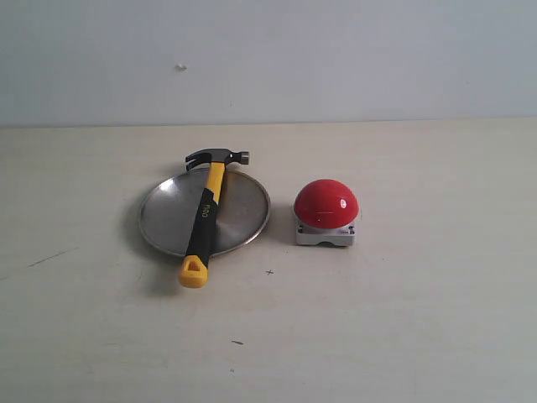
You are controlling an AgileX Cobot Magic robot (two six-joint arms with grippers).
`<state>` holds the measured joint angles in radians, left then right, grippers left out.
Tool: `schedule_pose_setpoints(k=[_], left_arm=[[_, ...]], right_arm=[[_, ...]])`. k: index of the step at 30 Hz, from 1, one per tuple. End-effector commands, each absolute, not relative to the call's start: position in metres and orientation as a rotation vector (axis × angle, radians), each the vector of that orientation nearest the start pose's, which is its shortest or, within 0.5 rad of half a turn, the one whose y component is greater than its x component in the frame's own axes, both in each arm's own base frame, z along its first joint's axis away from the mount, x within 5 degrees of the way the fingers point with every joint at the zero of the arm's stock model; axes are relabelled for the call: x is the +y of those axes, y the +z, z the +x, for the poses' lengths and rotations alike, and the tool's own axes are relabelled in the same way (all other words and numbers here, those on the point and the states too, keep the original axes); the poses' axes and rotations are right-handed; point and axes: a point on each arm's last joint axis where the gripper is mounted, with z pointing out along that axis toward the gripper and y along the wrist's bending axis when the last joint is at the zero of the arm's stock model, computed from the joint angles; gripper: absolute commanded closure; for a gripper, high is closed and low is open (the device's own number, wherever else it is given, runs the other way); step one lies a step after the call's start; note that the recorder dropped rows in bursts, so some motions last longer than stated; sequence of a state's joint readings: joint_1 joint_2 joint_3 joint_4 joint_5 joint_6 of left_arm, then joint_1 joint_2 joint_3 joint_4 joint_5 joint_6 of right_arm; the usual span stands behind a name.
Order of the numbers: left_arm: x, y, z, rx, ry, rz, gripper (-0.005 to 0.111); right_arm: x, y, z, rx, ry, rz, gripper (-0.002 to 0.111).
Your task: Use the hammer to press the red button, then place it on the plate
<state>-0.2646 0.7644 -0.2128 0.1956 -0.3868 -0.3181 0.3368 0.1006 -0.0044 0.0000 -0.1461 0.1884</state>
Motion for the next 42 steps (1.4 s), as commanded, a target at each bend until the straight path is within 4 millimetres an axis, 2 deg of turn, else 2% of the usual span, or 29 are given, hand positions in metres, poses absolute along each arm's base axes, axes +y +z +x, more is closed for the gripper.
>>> schedule_pose_setpoints(k=[1, 7, 9, 12, 27, 42], left_arm=[[-0.029, 0.236, 0.116, 1.594, -0.329, 0.073, 0.107], [-0.020, 0.210, 0.096, 1.600, -0.309, 0.026, 0.107], [-0.019, 0.211, 0.094, 1.585, -0.295, 0.020, 0.107], [-0.014, 0.198, 0.089, 1.728, -0.229, 0.005, 0.107], [-0.007, 0.200, 0.066, 1.672, -0.170, 0.000, 0.107], [-0.006, 0.195, 0.064, 1.724, -0.156, -0.009, 0.107]], right_arm=[[0.021, 0.221, 0.060, 1.442, 0.429, -0.110, 0.087], [0.021, 0.221, 0.060, 1.442, 0.429, -0.110, 0.087], [0.021, 0.221, 0.060, 1.442, 0.429, -0.110, 0.087], [0.021, 0.221, 0.060, 1.442, 0.429, -0.110, 0.087], [0.021, 0.221, 0.060, 1.442, 0.429, -0.110, 0.087], [0.021, 0.221, 0.060, 1.435, 0.430, -0.109, 0.087]])
